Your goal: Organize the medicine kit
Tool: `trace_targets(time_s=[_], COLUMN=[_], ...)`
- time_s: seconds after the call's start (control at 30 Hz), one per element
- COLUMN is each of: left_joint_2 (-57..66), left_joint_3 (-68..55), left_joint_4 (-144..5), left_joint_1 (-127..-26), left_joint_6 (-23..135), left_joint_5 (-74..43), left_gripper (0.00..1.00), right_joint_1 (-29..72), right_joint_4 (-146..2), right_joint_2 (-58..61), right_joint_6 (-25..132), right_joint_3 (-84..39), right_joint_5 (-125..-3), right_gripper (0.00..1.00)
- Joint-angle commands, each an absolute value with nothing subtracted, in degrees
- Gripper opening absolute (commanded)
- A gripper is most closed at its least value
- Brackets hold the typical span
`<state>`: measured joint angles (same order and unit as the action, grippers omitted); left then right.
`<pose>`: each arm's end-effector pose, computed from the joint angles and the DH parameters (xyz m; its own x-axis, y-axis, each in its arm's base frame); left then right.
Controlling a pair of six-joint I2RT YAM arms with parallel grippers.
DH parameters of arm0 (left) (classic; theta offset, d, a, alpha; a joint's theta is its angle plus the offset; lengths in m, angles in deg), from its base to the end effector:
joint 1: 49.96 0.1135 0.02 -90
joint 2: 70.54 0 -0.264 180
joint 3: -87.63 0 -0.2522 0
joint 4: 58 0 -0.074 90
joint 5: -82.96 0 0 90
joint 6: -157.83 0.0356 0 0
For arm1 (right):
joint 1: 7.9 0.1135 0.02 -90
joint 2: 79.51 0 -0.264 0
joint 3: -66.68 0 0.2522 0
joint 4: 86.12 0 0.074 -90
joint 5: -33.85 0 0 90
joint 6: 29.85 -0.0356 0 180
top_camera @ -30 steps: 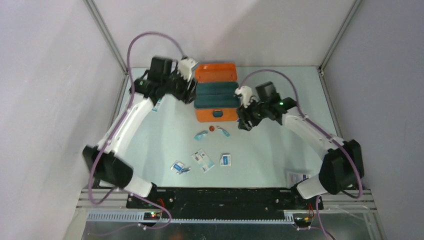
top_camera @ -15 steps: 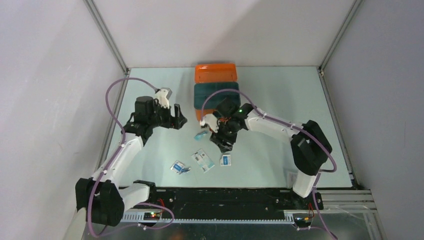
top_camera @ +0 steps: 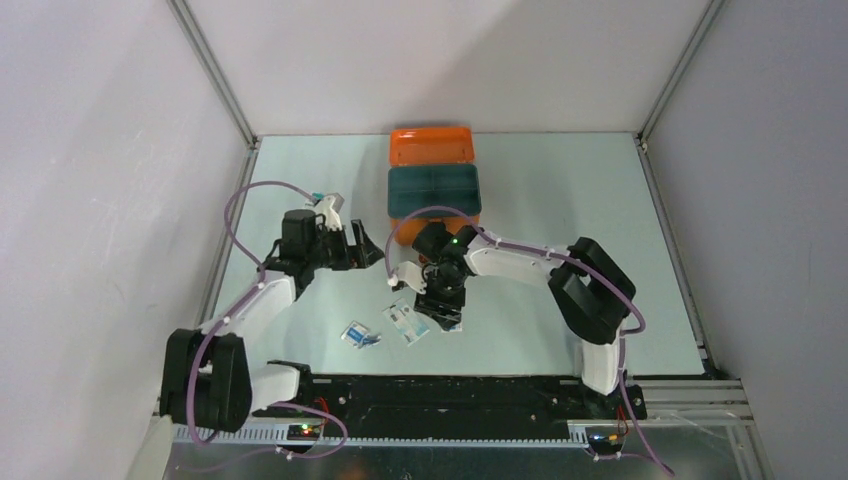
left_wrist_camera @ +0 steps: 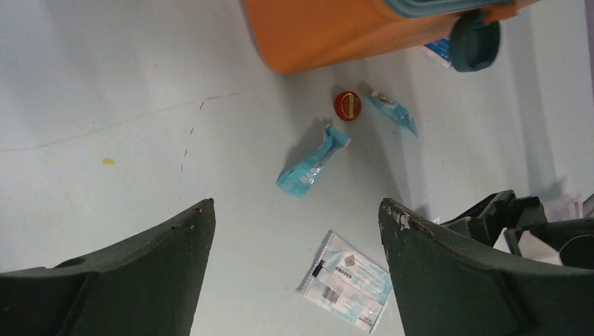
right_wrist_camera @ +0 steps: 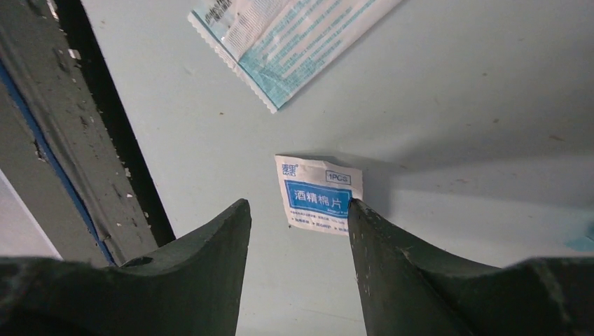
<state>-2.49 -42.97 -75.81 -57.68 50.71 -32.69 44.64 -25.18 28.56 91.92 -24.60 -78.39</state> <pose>0.2413 -0.0483 0.2147 -0.7000 -0.1729 -0.6929 0.2721 0.8325 -0.4826 0.2119 0.2988 0.1871 -0.0927 -0.9222 -0.3754 -0.9791 0.0159 0.2025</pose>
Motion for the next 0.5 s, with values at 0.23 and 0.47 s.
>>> trace_targets(time_s=[0.23, 0.47], left_joint_2=[2.48, 2.24], left_joint_3=[-40.76, -40.14], left_joint_4=[-70.35, -70.53], left_joint_1=[-57.22, -57.17], left_joint_6=[46.1, 46.39], left_joint_5=[-32.39, -32.37], left_gripper=[0.89, 0.89], right_joint_1=[41.87, 40.15], right_joint_4=[-24.21, -25.49], right_joint_2=[29.65, 27.77], right_joint_6=[94.34, 94.3], right_joint_3=[-24.07, -24.01], right_joint_5=[-77.33, -76.44], right_gripper=[0.56, 0.56])
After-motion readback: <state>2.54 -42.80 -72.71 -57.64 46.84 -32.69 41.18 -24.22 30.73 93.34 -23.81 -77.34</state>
